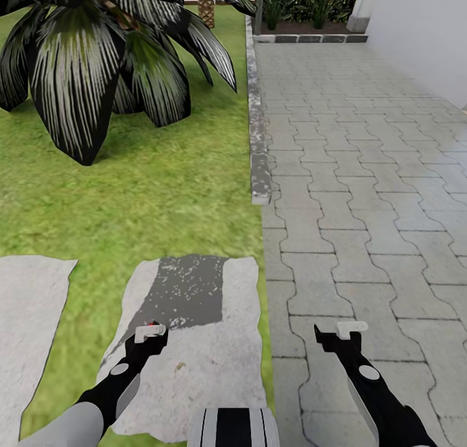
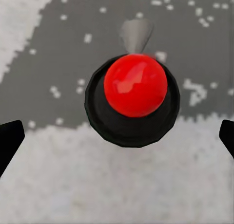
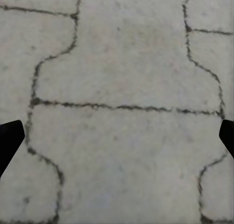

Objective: In the garden, pick up the pesticide atomizer on the floor and spray pesticide onto both trees until each tree trunk is fully covered.

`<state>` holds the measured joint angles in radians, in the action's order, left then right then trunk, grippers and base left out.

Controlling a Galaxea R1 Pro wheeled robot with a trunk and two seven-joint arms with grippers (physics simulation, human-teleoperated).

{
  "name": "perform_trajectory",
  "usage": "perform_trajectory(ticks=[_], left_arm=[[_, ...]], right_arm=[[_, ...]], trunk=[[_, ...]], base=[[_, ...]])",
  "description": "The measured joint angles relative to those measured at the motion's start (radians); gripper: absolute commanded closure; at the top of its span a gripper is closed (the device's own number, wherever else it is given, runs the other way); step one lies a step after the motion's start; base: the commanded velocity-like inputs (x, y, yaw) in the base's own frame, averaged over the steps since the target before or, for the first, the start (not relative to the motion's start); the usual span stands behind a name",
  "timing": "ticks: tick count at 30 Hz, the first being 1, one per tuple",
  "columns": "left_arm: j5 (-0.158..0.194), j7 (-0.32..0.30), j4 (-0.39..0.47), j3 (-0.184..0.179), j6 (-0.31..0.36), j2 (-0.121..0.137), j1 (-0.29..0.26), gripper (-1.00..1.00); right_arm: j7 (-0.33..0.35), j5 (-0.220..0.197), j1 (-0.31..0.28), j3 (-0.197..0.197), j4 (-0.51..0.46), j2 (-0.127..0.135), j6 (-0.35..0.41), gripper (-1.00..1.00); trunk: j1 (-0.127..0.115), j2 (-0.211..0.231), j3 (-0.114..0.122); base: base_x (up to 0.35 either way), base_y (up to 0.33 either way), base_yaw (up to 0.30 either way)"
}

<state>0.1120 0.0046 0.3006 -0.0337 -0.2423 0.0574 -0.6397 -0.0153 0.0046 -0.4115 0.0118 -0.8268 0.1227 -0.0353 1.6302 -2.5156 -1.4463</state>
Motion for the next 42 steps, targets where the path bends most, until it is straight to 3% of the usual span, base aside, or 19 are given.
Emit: perform_trajectory(ticks=[25, 42], left_arm=[[0.001, 0.0, 0.0, 0.0, -0.001, 0.001, 0.0, -1.0], [0.002, 0.001, 0.002, 0.0, -0.002, 0.0, 0.0, -1.0]], right_arm=[[0.0, 0.0, 0.0, -0.001, 0.0, 0.0, 0.0, -1.0], [0.0, 0.0, 0.0, -0.001, 0.0, 0.0, 0.0, -1.0]], trunk=[[0.0, 0.0, 0.0], [0.0, 0.0, 0.0]], base=[[0.049, 0.0, 0.0], [-0.074, 0.0, 0.0]])
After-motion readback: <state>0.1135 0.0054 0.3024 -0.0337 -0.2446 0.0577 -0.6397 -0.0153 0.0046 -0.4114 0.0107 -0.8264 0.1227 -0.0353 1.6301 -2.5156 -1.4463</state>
